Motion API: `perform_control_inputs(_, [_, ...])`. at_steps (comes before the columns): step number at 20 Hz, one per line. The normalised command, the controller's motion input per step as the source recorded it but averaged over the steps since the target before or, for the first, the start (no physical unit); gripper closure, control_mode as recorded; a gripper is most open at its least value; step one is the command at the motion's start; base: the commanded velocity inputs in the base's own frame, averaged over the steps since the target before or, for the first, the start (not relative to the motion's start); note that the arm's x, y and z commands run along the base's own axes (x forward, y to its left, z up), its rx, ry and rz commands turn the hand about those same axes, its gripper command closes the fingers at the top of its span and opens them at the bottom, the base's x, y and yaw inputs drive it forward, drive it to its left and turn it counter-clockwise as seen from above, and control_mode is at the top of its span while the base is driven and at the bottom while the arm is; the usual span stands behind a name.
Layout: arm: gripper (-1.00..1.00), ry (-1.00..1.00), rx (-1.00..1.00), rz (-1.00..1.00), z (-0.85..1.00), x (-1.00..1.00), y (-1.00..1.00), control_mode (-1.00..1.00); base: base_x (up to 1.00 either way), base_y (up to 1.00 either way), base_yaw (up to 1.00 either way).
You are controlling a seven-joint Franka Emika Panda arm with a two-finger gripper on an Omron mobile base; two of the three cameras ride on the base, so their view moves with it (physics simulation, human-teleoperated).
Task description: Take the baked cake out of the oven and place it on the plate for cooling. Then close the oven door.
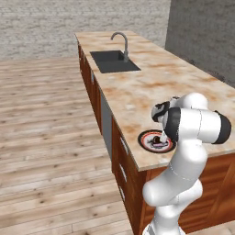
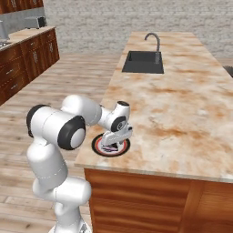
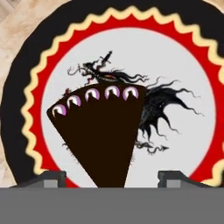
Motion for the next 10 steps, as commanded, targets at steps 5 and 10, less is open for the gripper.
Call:
perform_control_inputs(5, [-1.0,0.0,0.0,0.0,0.37,0.0,0.0,-1.0,0.0,0.0,0.0])
perform_control_inputs(10, [-1.0,0.0,0.0,-0.05,0.65,-0.17,0.0,-1.0,0.0,0.0,0.0])
